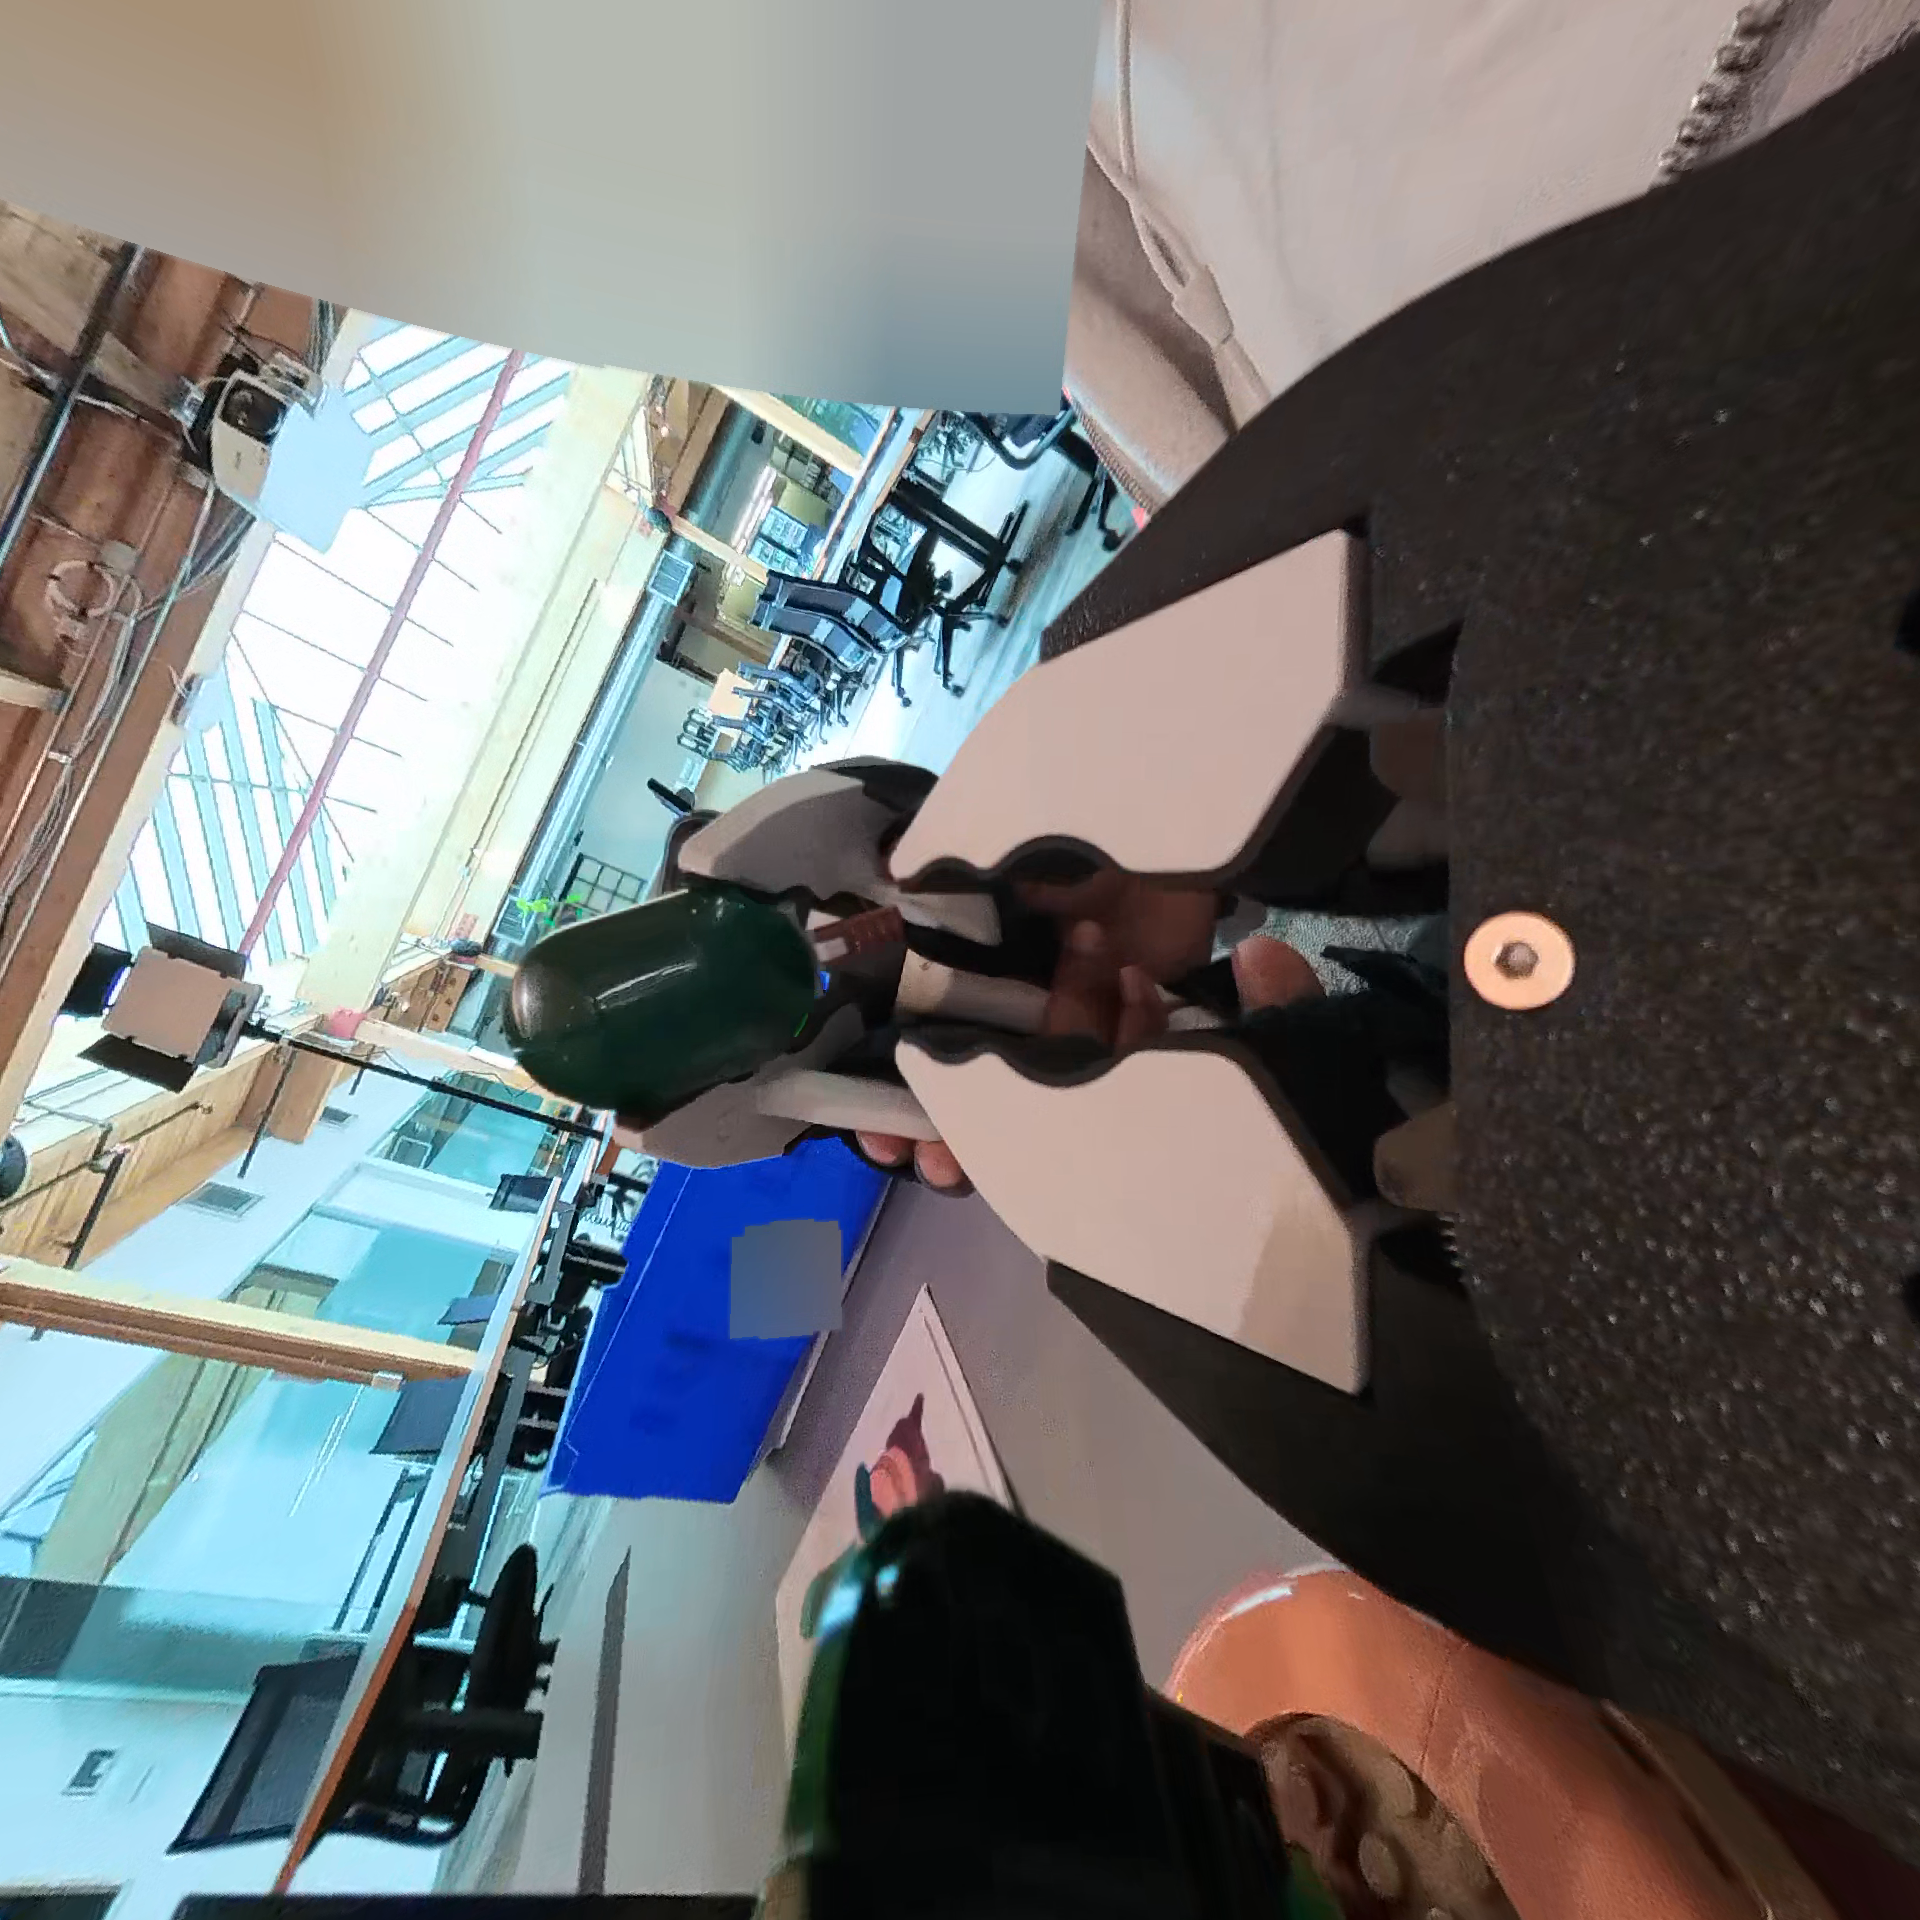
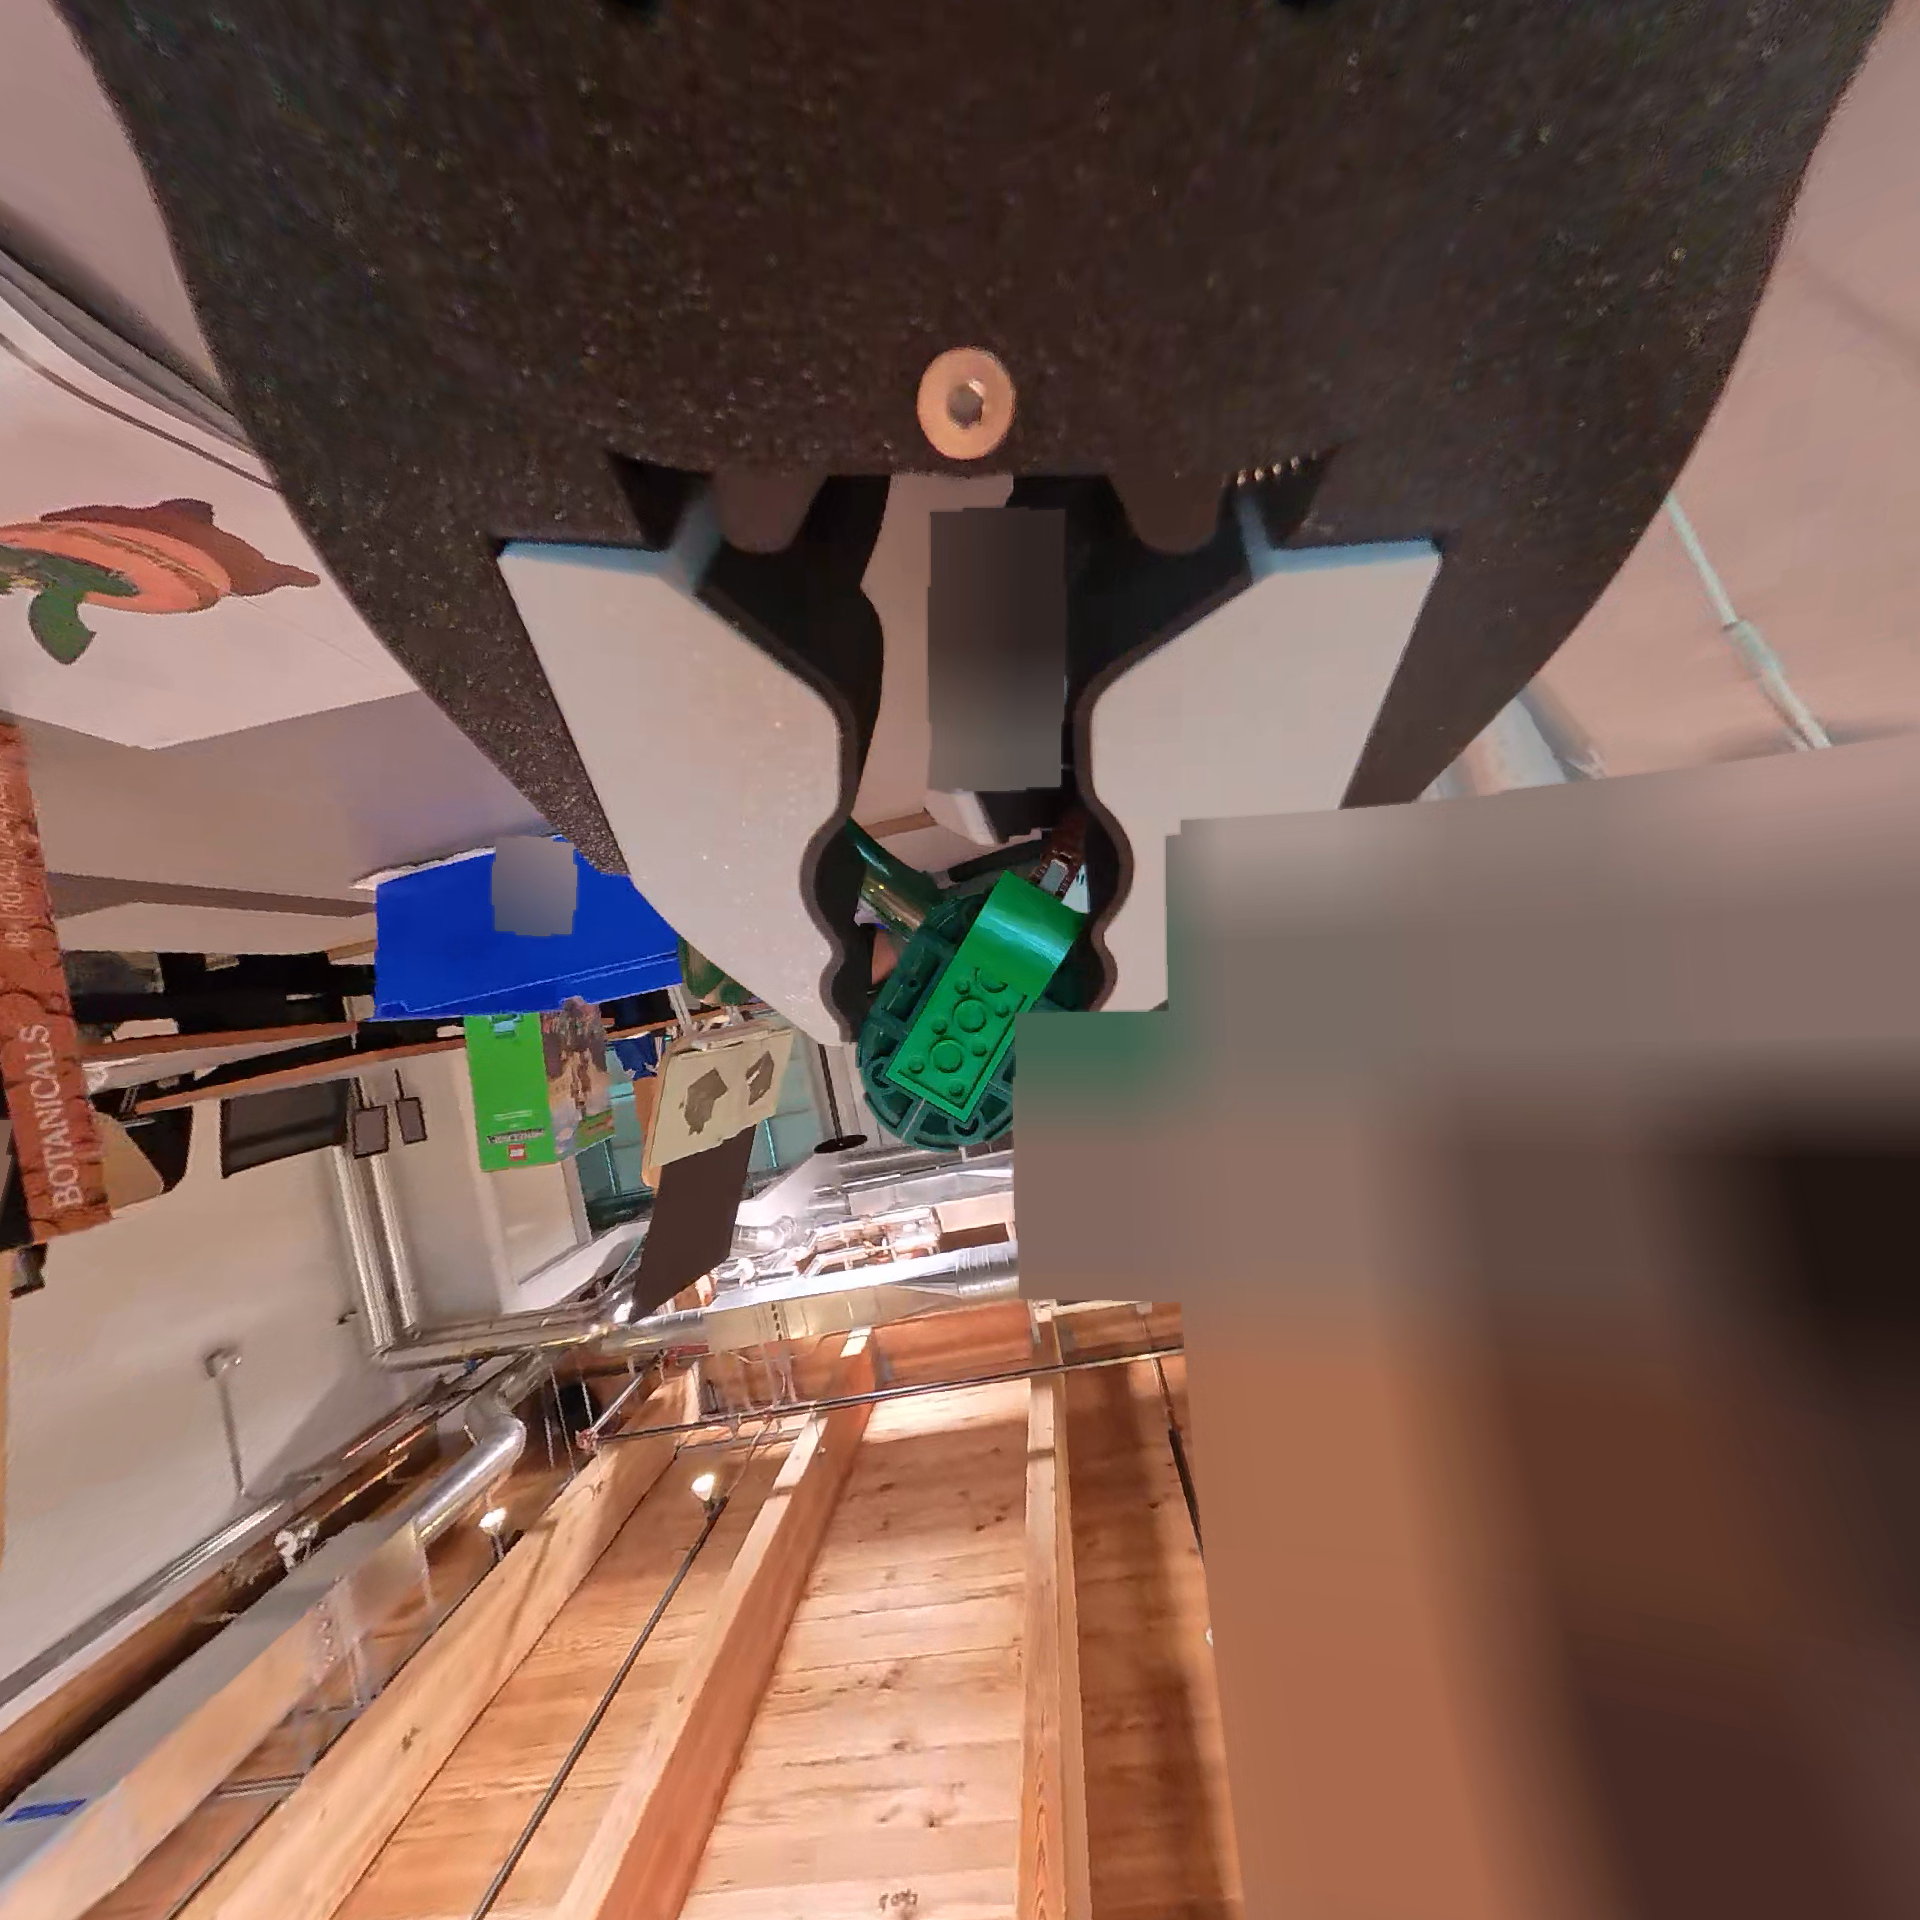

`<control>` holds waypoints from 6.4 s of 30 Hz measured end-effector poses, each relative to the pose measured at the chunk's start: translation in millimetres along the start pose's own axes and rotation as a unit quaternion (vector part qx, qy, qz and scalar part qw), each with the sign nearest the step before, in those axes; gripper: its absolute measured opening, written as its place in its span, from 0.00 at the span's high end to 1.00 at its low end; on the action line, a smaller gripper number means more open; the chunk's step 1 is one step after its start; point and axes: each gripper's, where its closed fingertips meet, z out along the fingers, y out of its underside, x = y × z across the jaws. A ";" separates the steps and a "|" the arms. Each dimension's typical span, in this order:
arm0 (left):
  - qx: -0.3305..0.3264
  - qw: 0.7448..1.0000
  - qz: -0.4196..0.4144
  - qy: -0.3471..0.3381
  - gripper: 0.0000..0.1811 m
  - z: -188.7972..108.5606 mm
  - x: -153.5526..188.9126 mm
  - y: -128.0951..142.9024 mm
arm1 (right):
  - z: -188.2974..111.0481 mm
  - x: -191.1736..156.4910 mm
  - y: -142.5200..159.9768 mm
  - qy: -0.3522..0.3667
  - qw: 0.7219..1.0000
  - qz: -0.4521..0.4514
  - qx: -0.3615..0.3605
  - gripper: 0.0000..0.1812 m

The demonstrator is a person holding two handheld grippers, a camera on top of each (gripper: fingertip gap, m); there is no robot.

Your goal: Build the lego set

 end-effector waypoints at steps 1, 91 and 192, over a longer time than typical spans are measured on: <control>0.004 1.000 0.003 0.004 0.90 -1.0 1.5 -1.3 | 1.1 -1.6 1.7 0.000 1.000 -0.005 -0.004 0.79; -0.059 0.979 0.176 -0.082 0.97 -37.8 -32.8 12.5 | 3.3 2.4 66.1 0.019 0.948 -0.004 -0.318 0.91; -0.228 0.940 0.235 -0.092 0.65 -86.5 -107.2 13.6 | 26.4 68.3 107.4 0.191 0.887 -0.098 -0.408 0.91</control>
